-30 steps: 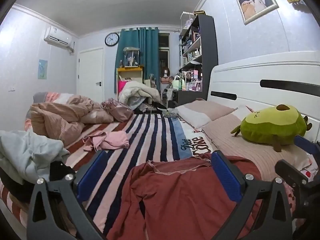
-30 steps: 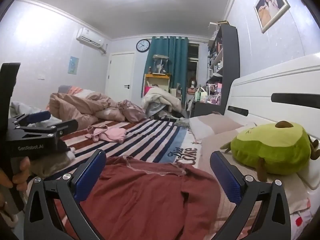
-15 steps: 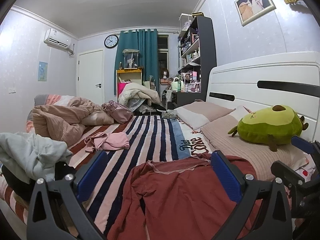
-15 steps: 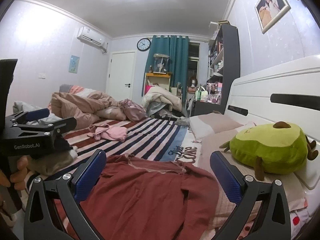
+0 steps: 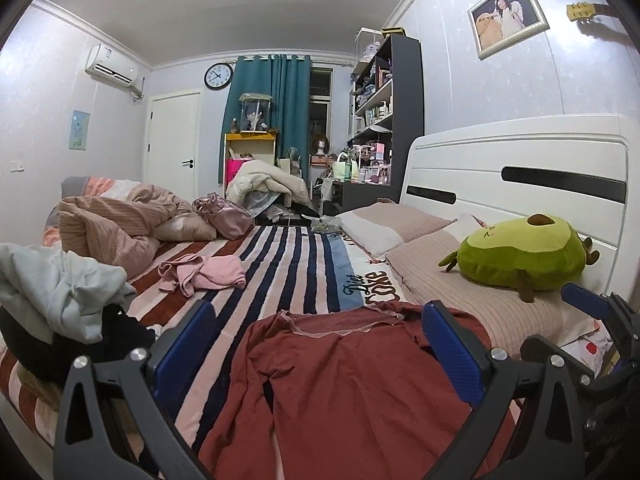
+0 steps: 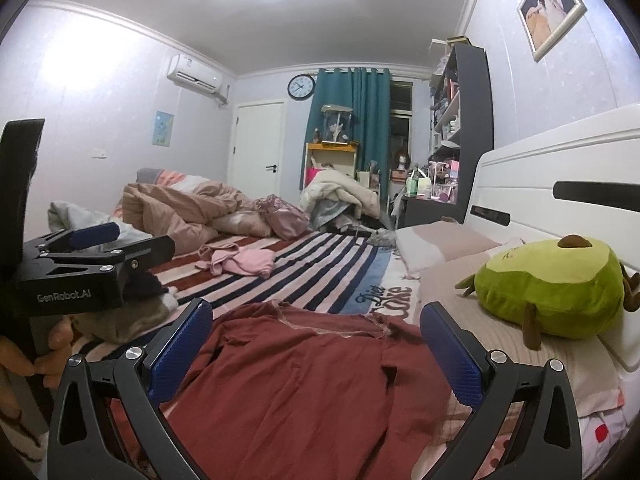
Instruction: Fold small clothes
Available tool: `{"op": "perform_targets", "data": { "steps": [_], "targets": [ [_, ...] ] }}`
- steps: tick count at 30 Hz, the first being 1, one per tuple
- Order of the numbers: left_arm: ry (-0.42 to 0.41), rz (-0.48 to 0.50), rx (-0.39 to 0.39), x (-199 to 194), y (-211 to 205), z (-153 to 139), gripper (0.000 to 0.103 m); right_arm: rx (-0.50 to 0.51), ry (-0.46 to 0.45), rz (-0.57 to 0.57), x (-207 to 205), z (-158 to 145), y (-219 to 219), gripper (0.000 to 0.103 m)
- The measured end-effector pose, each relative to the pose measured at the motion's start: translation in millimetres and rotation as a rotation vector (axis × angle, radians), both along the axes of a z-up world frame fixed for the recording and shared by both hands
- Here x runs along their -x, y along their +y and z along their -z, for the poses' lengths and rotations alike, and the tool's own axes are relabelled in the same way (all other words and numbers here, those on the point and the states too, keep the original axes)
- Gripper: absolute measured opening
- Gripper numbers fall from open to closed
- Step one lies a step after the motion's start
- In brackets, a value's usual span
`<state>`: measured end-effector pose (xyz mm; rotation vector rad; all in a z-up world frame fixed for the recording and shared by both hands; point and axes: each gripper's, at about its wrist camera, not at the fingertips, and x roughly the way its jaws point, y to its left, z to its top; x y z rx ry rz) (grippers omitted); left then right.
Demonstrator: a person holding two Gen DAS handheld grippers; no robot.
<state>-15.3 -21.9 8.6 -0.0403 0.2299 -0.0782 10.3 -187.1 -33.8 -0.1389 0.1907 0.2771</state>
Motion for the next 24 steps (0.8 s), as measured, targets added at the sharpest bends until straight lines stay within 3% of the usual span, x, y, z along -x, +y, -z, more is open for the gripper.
{"op": "perform_targets", "data": {
  "steps": [24],
  "targets": [
    [0.004,0.038,0.033,31,20,-3,0.102,-0.022,-0.011,0.037,29,-2,1,0.103]
  ]
}}
